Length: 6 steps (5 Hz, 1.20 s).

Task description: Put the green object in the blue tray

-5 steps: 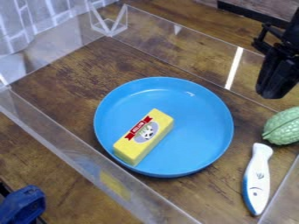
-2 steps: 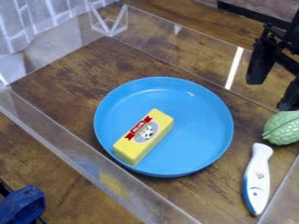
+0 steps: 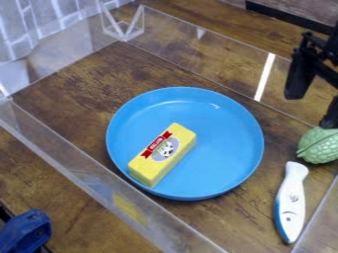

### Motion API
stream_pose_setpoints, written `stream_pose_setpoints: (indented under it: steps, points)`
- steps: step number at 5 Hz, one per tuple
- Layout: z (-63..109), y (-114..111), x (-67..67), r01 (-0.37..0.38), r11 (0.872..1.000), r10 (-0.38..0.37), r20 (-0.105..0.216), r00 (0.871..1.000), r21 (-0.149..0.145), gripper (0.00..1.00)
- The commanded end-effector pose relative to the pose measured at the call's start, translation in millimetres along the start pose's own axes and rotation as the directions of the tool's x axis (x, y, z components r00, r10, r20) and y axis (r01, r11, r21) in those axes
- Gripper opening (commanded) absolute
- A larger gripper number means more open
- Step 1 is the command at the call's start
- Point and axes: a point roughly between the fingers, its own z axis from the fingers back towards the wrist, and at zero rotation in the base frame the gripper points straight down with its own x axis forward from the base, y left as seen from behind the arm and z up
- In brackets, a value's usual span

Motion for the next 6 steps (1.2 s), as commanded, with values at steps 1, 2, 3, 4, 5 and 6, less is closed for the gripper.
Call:
stream_pose_setpoints:
  steps: [1, 2, 3, 4, 5, 6]
  points:
    - [22.3, -12.6, 9.4, 0.034, 0.999, -0.035, 0.087, 0.996, 0.012, 1.0]
    - [13.0, -14.1, 16.7, 0.038, 0.999, -0.039, 0.085, 0.996, 0.005, 1.0]
    - [1.8, -15.4, 27.8, 0.041, 0.999, -0.041, 0.08, 0.996, 0.0, 1.0]
    - [-9.7, -15.3, 43.7, 0.04, 0.999, -0.04, 0.07, 0.997, -0.004, 1.0]
    - [-23.0, -15.4, 60.6, 0.034, 0.999, -0.034, 0.05, 0.998, -0.01, 1.0]
    - [-24.9, -15.7, 66.7, 0.011, 1.0, -0.01, 0.046, 0.999, -0.02, 1.0]
